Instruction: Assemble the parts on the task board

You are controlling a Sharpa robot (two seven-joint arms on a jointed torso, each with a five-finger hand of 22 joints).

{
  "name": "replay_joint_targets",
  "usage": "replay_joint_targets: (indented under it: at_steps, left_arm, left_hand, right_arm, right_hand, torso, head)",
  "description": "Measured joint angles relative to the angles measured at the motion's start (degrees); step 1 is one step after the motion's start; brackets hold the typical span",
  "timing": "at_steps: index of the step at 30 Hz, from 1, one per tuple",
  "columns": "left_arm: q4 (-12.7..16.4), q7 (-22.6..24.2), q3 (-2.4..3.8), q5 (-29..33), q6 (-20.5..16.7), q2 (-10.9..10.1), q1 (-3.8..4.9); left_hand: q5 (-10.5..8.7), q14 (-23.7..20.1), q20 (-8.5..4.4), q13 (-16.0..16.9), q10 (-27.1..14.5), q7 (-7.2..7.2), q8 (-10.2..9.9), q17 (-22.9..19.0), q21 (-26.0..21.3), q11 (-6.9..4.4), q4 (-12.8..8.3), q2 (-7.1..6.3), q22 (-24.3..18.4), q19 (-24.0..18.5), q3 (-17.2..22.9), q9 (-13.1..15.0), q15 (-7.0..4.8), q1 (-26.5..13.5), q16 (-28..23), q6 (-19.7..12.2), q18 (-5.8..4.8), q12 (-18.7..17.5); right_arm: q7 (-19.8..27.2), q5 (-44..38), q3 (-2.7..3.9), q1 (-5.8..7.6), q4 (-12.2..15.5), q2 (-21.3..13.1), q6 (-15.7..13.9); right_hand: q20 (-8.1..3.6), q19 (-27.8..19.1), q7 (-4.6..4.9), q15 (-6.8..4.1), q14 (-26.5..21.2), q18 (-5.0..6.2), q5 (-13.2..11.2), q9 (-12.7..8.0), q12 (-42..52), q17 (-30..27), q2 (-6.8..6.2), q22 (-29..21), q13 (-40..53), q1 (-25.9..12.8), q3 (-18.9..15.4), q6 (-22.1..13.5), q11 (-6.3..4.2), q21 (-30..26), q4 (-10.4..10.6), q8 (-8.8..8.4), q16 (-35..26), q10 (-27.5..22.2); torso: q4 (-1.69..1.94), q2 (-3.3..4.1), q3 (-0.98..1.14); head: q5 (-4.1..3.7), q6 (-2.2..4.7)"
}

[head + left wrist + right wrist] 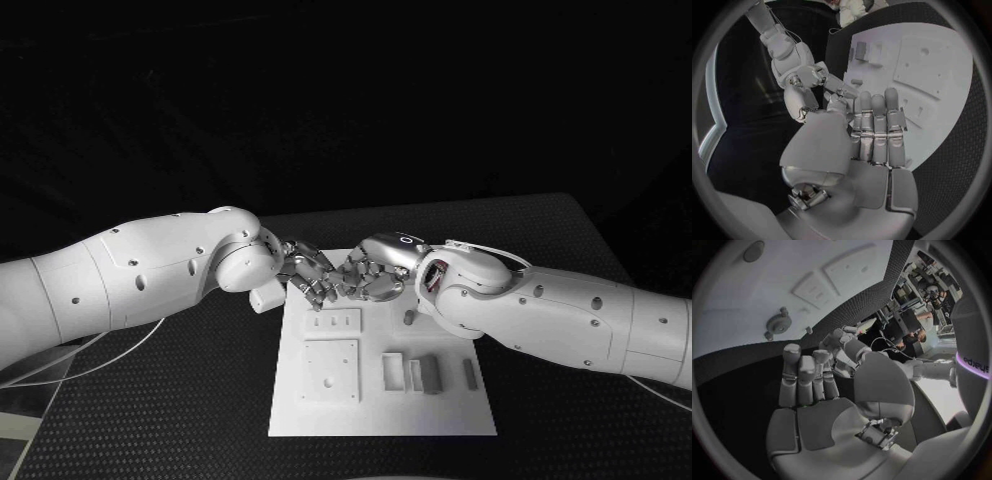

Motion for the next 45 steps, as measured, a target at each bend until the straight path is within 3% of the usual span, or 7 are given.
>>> replay_joint_targets:
  at_steps: [5,11,14,19,24,31,45]
  left_arm:
    - [0.0,0.0,-0.04,0.0,0.1,0.0,0.00]
    - [0.0,0.0,-0.09,0.1,0.1,-0.1,0.00]
    - [0.0,0.0,-0.14,0.1,0.2,-0.1,-0.01]
    - [0.1,0.0,-0.17,0.3,0.3,-0.1,-0.01]
    - [0.1,0.0,-0.18,0.5,0.3,-0.1,-0.01]
    - [0.1,0.0,-0.18,0.5,0.3,-0.1,-0.02]
    - [0.3,0.2,-0.17,0.9,0.3,-0.5,-0.08]
  left_hand:
    - [6.87,-0.4,0.00,-0.1,-0.4,0.00,-0.1,-0.3,-0.5,0.00,0.1,-1.34,0.4,0.0,-0.6,0.2,0.00,-2.6,0.2,0.0,0.02,0.0]
    - [9.36,-0.6,0.00,-0.1,-0.6,0.00,-0.3,-0.3,-0.8,0.20,0.1,-2.29,0.6,0.0,-0.6,0.3,0.21,-5.3,0.4,0.0,0.03,0.0]
    - [11.67,-0.8,0.00,-0.1,-0.7,0.00,-0.5,-0.3,-0.8,0.09,-0.1,-2.58,0.8,0.0,-0.8,0.4,0.01,-7.4,0.7,0.0,0.04,0.0]
    - [13.80,-1.3,0.00,0.5,-1.1,0.00,-0.5,-0.1,-0.8,0.02,-0.1,-3.02,1.5,0.0,-0.8,0.8,-0.01,-7.8,1.7,0.0,0.05,1.2]
    - [15.16,-1.7,0.00,1.2,-1.6,-0.01,-0.5,0.3,-0.8,0.00,-0.4,-3.01,2.4,0.0,-0.5,1.2,-0.10,-7.8,2.6,0.0,0.05,2.2]
    - [15.82,-2.0,0.00,1.7,-1.8,-0.05,-0.2,0.3,-0.8,-0.19,-1.5,-3.27,3.4,0.0,0.6,1.6,-0.28,-4.0,3.3,-0.1,0.05,3.1]
    - [17.26,-2.2,0.01,1.9,-2.2,-0.14,0.1,0.2,-0.8,-0.20,-0.7,-3.83,4.1,0.0,0.9,2.0,-0.11,-4.1,3.9,-0.2,0.06,4.0]
  right_arm:
    - [-0.1,-0.1,0.02,-0.01,0.1,0.0,0.0]
    - [-0.1,-0.2,0.04,0.01,0.2,0.0,0.0]
    - [-0.2,-0.2,0.10,0.05,0.3,0.0,-0.1]
    - [-0.3,-0.4,0.12,0.08,0.4,0.1,-0.1]
    - [-0.4,-0.6,0.12,0.06,0.4,0.1,-0.1]
    - [-0.7,-0.8,0.11,0.04,0.4,0.2,-0.1]
    - [-1.0,-1.1,0.12,0.02,0.4,0.3,-0.1]
  right_hand:
    - [0.00,0.0,0.00,0.04,0.0,0.00,0.0,0.1,0.0,0.0,0.00,0.0,0.0,0.0,0.0,0.0,0.00,0.0,0.0,0.00,0.0,0.0]
    - [0.00,0.0,0.01,-0.11,-0.1,0.00,0.0,0.2,0.0,0.0,0.00,0.0,0.0,0.0,0.0,0.0,0.00,0.0,0.0,0.01,0.0,0.0]
    - [0.00,0.0,0.01,-0.10,-0.1,0.00,0.0,0.1,0.0,0.0,0.00,0.0,0.0,0.0,0.0,0.0,0.00,0.0,0.0,0.01,0.0,0.0]
    - [-0.11,0.2,0.02,-0.10,-0.1,0.00,0.0,0.1,0.0,0.0,0.00,0.0,0.0,0.0,0.0,0.0,0.00,0.0,0.0,0.01,0.0,0.0]
    - [-0.33,0.1,0.02,-0.08,-0.1,0.00,0.0,0.1,0.0,0.0,0.00,0.0,0.0,0.0,0.0,0.0,0.00,0.0,0.0,0.01,0.0,0.0]
    - [-0.33,0.1,0.04,-0.07,-0.2,0.00,0.0,0.1,0.0,0.0,0.00,0.0,0.0,0.0,0.0,0.0,0.00,0.0,0.0,0.00,0.0,0.0]
    - [-0.32,0.1,0.06,-0.05,-0.1,0.00,0.0,0.0,0.0,0.0,0.00,0.0,0.0,0.0,-0.1,0.0,0.00,0.0,-0.1,-0.03,0.0,0.0]
  torso:
    - [0.00,-0.01,0.00]
    - [0.02,-0.01,0.00]
    - [0.03,-0.01,-0.04]
    - [0.05,0.01,-0.04]
    - [0.05,0.01,-0.06]
    - [0.05,0.02,-0.07]
    - [0.02,0.02,-0.05]
  head:
    - [0.03,-0.02]
    - [0.03,-0.02]
    - [0.03,-0.05]
    - [-0.01,-0.10]
    - [-0.01,-0.14]
    - [-0.04,-0.21]
    - [-0.18,-0.26]
